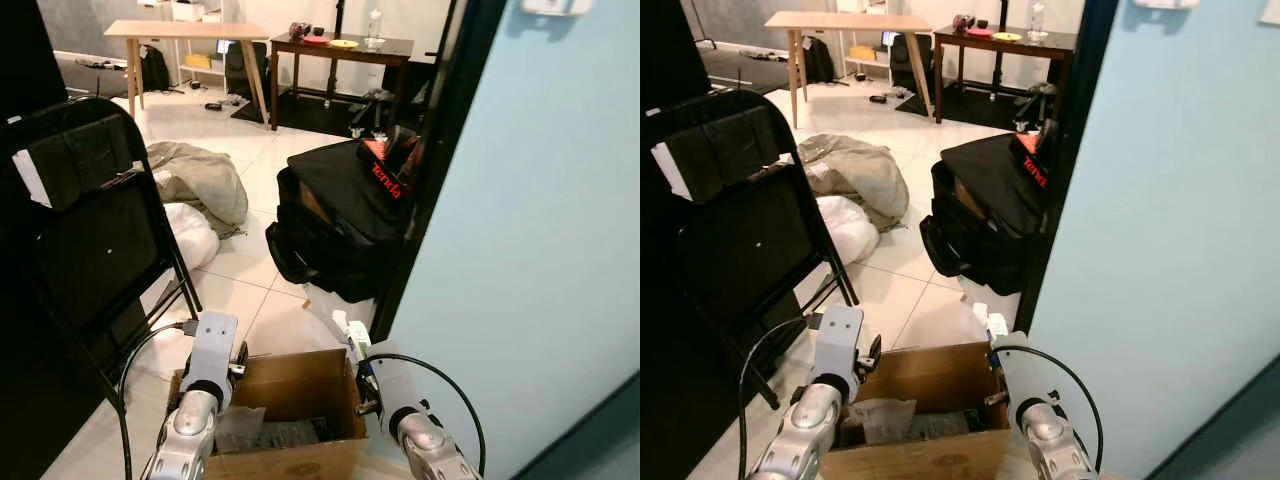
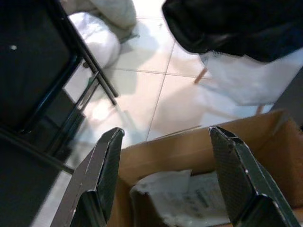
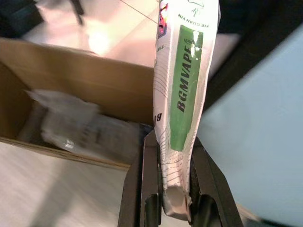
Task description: Clean up the room
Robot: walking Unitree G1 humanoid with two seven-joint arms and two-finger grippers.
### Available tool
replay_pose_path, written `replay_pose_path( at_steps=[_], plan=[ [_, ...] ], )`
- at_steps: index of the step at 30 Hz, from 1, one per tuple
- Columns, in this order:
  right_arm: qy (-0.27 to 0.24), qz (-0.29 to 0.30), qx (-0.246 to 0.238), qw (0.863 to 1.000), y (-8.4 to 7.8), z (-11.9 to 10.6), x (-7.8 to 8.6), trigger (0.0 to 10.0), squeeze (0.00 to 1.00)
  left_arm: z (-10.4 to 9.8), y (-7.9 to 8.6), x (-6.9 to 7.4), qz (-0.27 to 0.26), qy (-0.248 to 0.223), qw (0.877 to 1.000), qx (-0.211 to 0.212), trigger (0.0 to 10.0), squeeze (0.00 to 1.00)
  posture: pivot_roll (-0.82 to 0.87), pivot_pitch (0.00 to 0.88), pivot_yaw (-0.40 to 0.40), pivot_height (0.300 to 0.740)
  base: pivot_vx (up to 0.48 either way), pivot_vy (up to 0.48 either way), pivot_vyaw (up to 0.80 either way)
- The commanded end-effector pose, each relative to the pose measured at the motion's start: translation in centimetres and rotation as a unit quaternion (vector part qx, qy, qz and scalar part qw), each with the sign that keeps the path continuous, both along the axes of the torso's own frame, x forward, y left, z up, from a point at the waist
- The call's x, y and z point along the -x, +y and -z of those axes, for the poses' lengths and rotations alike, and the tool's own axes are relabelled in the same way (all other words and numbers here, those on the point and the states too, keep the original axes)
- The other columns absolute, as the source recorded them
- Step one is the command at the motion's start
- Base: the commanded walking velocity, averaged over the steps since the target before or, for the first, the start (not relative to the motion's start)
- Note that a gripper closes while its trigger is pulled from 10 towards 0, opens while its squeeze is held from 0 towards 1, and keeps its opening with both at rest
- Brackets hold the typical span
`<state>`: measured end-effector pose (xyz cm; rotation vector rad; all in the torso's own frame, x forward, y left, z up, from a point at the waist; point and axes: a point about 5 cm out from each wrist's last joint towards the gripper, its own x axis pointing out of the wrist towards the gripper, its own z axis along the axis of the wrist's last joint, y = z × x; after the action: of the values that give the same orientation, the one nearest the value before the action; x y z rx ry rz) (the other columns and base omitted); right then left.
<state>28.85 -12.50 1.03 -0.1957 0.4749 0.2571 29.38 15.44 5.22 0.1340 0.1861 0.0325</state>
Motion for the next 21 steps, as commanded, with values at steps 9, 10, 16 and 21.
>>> replay_pose_path(
  at_steps=[9,10,16,21],
  plan=[
    [0.008,0.009,0.008,1.000,-0.61,0.46,0.32,10.0,0.00,-0.16,-0.26,-0.06,0.006,0.001,1.000,0.003,10.0,0.00,-0.03,0.027,-0.055,0.740,0.269,0.000,0.00],
    [0.008,0.009,0.008,1.000,-0.61,0.46,0.32,10.0,0.00,-0.16,-0.26,-0.06,0.006,0.001,1.000,0.003,10.0,0.00,-0.03,0.027,-0.055,0.740,0.266,0.000,0.00],
    [0.008,0.009,0.007,1.000,-0.60,0.47,0.30,10.0,0.00,-0.23,-0.25,-0.10,0.007,0.001,1.000,0.002,10.0,0.00,-0.03,0.028,-0.053,0.740,0.264,0.000,0.00],
    [0.008,0.009,0.007,1.000,-0.58,0.46,0.28,10.0,0.00,-0.33,-0.17,-0.17,0.001,-0.001,1.000,-0.013,10.0,0.00,-0.03,0.028,-0.049,0.740,0.000,0.000,0.00]
  ],
)
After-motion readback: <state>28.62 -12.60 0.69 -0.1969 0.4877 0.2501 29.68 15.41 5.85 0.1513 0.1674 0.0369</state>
